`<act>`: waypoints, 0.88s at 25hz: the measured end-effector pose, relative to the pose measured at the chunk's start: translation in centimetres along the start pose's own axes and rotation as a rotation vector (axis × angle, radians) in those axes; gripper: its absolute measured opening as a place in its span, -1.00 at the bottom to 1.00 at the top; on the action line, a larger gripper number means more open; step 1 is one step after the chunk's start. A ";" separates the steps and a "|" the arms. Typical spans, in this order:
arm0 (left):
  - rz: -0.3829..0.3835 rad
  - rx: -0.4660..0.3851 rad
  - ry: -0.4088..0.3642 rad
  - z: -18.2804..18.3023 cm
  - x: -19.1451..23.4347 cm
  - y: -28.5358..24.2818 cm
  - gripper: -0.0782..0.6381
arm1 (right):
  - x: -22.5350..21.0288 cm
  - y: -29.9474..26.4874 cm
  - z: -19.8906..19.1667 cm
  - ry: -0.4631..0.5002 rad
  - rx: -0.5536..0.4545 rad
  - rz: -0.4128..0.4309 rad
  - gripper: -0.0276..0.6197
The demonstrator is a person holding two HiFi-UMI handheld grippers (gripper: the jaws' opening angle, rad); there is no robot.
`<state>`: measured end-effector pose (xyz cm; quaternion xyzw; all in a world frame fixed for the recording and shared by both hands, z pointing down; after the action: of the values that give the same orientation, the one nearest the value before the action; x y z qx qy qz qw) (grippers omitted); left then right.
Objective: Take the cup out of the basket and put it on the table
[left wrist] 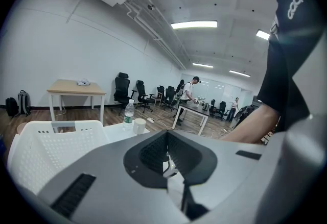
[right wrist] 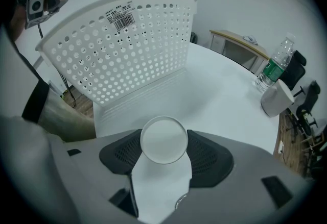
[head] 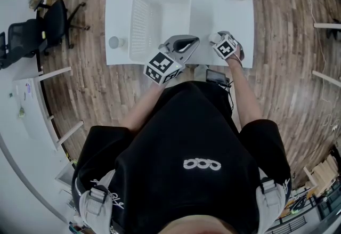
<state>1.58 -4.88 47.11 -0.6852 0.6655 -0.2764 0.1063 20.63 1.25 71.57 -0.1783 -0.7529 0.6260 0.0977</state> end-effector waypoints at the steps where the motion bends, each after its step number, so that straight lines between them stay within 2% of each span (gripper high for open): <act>1: 0.000 0.000 0.001 0.0 0.0 0.0 -0.76 | 0.0 0.0 0.0 0.000 -0.004 0.003 -0.07; 8: 0.009 -0.001 -0.002 0.1 -0.1 0.4 -0.76 | -0.1 1.2 0.0 -0.011 -0.038 0.005 -0.07; 14: 0.033 0.001 0.011 -0.4 -0.3 0.5 -0.76 | -0.3 4.0 -0.6 -0.025 -0.105 0.020 -0.07; 18: 0.063 -0.010 0.031 -0.7 -0.8 0.7 -0.76 | -0.4 7.0 -1.4 -0.049 -0.183 0.007 -0.07; 22: 0.116 -0.036 0.059 -0.8 -1.1 1.5 -0.76 | -0.8 11.7 -1.9 -0.108 -0.334 -0.007 -0.09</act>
<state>-0.10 -3.79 46.77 -0.6388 0.7118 -0.2778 0.0901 23.80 4.39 60.60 -0.1555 -0.8512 0.5004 0.0284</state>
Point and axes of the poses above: the fingertips, and each gripper's own axes: y backward along the fingers, x to its left, z out of its top, the point moved 9 cm from there along y, backward along the fingers, and after that the axes turned 11 degrees about x, right-handed, at the moved point
